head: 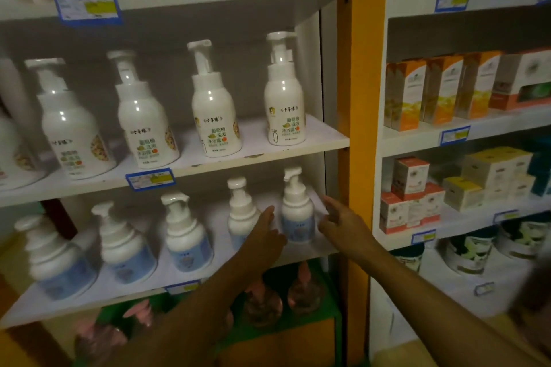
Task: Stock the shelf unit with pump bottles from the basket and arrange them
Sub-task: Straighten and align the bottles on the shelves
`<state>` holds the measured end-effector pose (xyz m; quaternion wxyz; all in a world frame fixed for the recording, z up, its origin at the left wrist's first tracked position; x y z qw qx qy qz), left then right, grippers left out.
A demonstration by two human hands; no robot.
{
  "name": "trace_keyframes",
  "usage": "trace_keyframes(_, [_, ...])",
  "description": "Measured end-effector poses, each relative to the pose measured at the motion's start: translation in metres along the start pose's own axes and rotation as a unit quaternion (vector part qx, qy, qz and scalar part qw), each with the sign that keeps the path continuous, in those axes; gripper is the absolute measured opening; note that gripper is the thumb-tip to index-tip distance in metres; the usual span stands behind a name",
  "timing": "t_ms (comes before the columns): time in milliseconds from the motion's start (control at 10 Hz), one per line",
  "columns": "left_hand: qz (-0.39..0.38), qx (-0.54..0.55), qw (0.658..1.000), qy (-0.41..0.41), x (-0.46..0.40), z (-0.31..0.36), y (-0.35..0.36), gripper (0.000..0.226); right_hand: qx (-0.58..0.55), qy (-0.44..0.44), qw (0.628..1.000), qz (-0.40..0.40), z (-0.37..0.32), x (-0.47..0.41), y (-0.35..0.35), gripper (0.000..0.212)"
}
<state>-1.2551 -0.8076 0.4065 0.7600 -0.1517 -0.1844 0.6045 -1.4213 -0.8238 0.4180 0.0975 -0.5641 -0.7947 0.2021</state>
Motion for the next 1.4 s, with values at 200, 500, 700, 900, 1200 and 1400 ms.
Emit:
trace_keyframes(200, [0.013,0.0,1.0,0.014,-0.021,-0.002,0.014,0.068,-0.041,-0.035,0.998,-0.033,0.005,-0.017,0.023,0.054])
trace_keyframes(500, [0.01,-0.01,0.998,0.057,-0.015,-0.002,0.014,0.06,-0.033,-0.063,0.997,-0.025,0.004,-0.011,0.025,0.046])
trace_keyframes(700, [0.002,-0.017,0.998,0.062,-0.013,-0.004,0.015,0.066,-0.029,-0.067,0.997,-0.027,0.009,-0.008,0.027,0.052])
trace_keyframes(900, [0.029,-0.072,0.995,0.061,0.007,-0.017,0.016,0.061,-0.007,-0.065,0.998,0.001,0.007,0.012,0.019,0.057])
trace_keyframes(1200, [-0.019,0.02,1.0,-0.015,0.009,-0.094,0.041,0.028,0.034,-0.019,0.998,-0.039,0.067,0.036,0.045,0.025])
trace_keyframes(1400, [-0.048,-0.057,0.995,-0.064,-0.02,-0.154,0.068,0.058,0.055,0.049,0.993,-0.093,0.126,0.029,0.069,0.033])
Point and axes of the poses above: each hand's wrist, its own x-axis away from the middle knuckle, its own y-axis out of the palm, z = x × y, the point moved 8 cm from there along -x, towards the middle knuckle, and after that the axes turned 14 degrees about -z, right-handed, at the moved point
